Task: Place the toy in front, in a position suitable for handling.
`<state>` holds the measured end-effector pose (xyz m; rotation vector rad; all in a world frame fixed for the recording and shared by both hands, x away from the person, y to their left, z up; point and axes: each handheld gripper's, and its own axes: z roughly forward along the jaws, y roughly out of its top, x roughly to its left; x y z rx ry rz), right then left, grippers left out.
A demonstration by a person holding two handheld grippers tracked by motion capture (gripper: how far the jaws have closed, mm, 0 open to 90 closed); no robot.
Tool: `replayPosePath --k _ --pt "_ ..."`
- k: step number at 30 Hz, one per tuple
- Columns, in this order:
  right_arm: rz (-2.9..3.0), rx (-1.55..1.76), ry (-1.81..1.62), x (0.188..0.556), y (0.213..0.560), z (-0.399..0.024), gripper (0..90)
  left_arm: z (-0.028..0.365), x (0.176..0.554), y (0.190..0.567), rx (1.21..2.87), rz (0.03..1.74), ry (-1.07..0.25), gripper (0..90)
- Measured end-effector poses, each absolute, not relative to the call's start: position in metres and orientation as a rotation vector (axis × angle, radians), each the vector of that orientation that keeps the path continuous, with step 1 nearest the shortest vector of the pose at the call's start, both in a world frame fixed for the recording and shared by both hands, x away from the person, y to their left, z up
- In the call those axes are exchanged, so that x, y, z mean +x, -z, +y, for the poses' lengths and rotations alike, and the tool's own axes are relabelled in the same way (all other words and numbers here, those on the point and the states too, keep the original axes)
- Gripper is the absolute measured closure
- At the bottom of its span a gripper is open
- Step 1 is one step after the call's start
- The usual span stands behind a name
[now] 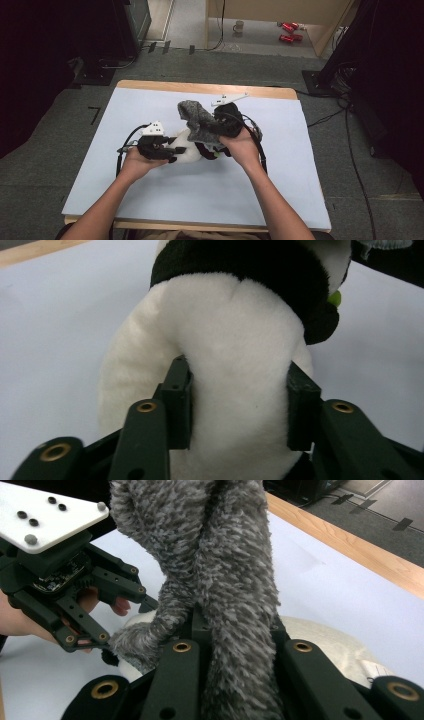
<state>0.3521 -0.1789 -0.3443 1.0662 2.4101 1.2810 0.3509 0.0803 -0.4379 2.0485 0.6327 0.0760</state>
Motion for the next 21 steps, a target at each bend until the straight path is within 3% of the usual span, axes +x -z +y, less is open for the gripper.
replayPosePath --k 13,21 --pt "2.434 0.996 -1.337 0.338 0.335 -0.16 77.5 0.088 0.357 0.424 1.942 0.719 0.037 67.1" --pt "2.492 1.022 -1.224 0.345 0.361 -0.153 77.6 0.087 0.358 0.423 1.936 0.743 0.047 68.5"
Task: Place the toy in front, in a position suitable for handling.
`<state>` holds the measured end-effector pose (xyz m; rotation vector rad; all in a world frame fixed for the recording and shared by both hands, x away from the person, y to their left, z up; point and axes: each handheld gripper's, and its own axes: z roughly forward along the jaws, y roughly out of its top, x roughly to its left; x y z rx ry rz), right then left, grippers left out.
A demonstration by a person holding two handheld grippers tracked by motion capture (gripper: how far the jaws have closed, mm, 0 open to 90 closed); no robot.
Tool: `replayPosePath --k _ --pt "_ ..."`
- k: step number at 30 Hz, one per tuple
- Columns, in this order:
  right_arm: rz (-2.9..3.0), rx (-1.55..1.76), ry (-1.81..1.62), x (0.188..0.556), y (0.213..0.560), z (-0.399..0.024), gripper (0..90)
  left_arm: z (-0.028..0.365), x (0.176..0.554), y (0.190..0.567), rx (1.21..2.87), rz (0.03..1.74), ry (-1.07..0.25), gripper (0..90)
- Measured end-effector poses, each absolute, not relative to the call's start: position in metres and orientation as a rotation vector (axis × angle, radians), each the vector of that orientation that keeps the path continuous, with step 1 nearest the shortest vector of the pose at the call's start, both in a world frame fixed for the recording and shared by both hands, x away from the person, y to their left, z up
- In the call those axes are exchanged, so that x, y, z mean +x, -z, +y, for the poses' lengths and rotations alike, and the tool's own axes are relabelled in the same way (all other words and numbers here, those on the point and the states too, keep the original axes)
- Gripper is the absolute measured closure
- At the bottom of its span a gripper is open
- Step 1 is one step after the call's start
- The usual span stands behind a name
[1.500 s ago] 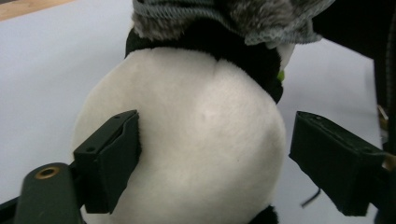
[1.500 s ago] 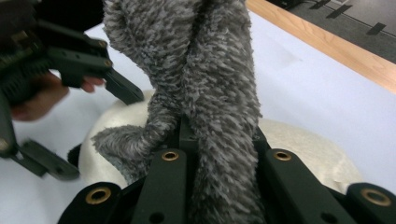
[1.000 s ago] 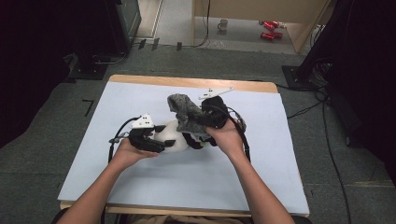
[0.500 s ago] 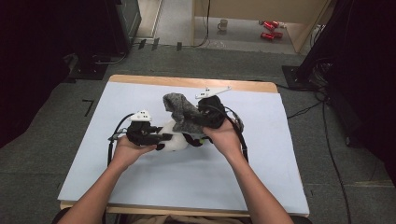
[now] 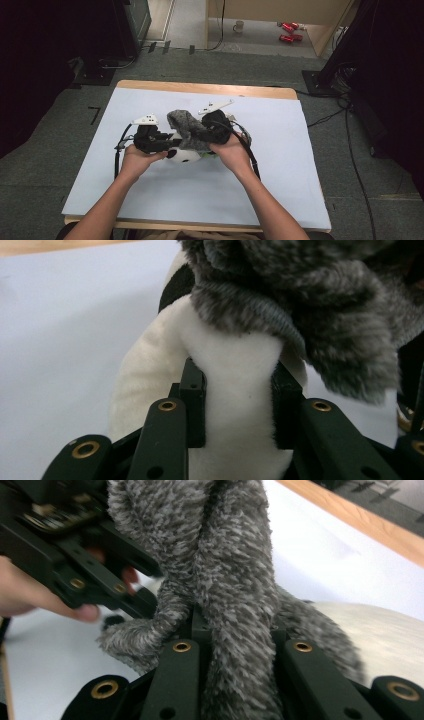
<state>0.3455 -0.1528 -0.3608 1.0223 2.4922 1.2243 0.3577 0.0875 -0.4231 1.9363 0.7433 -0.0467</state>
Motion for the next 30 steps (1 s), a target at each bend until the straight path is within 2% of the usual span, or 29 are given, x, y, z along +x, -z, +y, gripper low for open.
replayPosePath --k 13,27,30 --pt "2.345 1.094 -1.157 0.355 0.342 -0.21 77.5 0.088 0.361 0.425 1.927 0.766 0.072 68.4" --pt "2.25 1.333 -1.077 0.371 0.374 -0.264 77.6 0.091 0.363 0.427 1.915 0.787 0.097 67.7" --pt "2.236 1.349 -1.096 0.371 0.369 -0.27 77.6 0.092 0.364 0.427 1.905 0.791 0.099 67.5"
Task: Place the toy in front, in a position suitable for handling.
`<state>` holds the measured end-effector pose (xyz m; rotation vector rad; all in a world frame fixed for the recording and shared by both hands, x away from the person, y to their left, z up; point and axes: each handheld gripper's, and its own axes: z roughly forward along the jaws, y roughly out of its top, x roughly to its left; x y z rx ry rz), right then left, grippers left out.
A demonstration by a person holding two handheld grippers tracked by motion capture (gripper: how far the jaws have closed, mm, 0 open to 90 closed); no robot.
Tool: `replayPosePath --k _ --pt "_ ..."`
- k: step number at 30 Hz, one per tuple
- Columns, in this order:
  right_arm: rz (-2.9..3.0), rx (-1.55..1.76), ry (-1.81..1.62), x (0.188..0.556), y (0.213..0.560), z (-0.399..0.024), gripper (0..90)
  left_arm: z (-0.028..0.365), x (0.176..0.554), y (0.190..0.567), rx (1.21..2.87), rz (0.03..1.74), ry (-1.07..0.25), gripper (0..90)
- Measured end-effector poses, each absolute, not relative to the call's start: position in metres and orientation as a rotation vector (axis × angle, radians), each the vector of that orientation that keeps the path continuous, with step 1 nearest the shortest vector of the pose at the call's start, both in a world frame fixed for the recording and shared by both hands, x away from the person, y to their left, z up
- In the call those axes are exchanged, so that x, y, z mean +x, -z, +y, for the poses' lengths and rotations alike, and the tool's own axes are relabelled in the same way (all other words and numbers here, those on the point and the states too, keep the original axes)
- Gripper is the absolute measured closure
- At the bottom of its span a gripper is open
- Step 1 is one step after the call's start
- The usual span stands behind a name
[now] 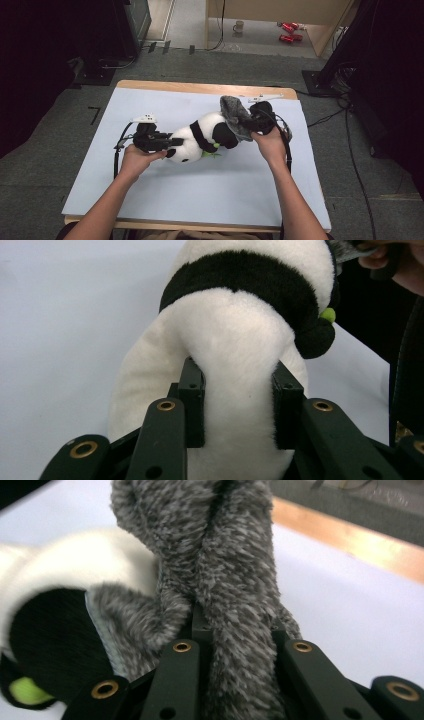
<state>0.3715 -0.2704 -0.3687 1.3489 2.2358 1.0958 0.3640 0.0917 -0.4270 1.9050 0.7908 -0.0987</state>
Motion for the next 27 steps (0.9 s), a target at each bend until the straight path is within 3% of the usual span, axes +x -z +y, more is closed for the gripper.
replayPosePath --k 5,10,20,27 --pt "2.188 1.262 -1.229 0.361 0.334 -0.258 77.6 0.09 0.364 0.427 1.893 0.802 0.1 67.4" --pt "2.257 1.122 -1.344 0.351 0.316 -0.218 77.6 0.089 0.363 0.426 1.895 0.802 0.099 67.2" --pt "2.454 1.013 -1.382 0.342 0.341 -0.145 77.6 0.09 0.364 0.426 1.884 0.821 0.105 66.8" --pt "2.472 1.042 -1.268 0.349 0.365 -0.145 77.7 0.091 0.365 0.428 1.887 0.823 0.114 66.7"
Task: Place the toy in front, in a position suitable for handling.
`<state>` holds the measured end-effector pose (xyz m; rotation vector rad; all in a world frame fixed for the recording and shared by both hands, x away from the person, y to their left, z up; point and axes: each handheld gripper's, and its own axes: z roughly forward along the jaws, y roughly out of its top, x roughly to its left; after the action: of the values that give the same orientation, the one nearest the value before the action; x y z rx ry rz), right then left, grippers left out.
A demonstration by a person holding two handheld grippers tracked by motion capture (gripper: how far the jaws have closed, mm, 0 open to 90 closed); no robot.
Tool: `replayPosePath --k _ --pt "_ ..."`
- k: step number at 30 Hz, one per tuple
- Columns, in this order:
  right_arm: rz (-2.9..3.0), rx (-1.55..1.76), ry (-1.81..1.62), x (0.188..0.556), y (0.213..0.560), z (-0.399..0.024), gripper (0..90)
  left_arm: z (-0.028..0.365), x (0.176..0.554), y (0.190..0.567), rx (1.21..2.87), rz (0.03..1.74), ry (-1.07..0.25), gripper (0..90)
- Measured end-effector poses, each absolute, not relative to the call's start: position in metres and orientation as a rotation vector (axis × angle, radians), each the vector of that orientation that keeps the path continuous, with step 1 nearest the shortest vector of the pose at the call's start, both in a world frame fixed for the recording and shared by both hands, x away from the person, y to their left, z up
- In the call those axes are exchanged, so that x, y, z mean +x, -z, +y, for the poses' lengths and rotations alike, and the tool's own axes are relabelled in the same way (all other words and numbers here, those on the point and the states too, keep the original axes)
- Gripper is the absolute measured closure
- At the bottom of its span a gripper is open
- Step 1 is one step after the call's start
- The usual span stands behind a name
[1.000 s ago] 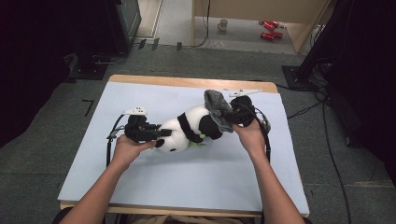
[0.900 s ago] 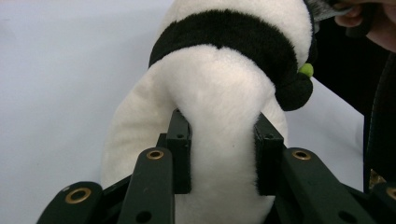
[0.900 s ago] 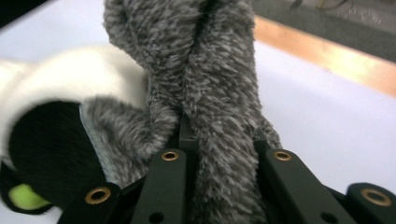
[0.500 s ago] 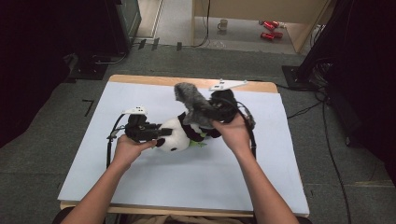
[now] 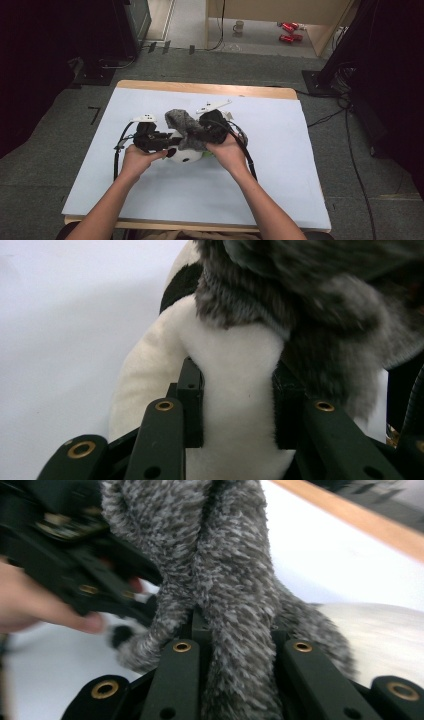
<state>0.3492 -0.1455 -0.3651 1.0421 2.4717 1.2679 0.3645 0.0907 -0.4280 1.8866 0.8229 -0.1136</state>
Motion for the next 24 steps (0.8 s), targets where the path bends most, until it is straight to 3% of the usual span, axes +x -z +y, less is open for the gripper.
replayPosePath --k 15,24 --pt "2.325 1.165 -1.23 0.364 0.351 -0.21 77.5 0.09 0.365 0.429 1.898 0.814 0.12 66.3" --pt "2.261 1.286 -1.25 0.374 0.363 -0.24 77.6 0.091 0.366 0.43 1.899 0.82 0.131 66.0"
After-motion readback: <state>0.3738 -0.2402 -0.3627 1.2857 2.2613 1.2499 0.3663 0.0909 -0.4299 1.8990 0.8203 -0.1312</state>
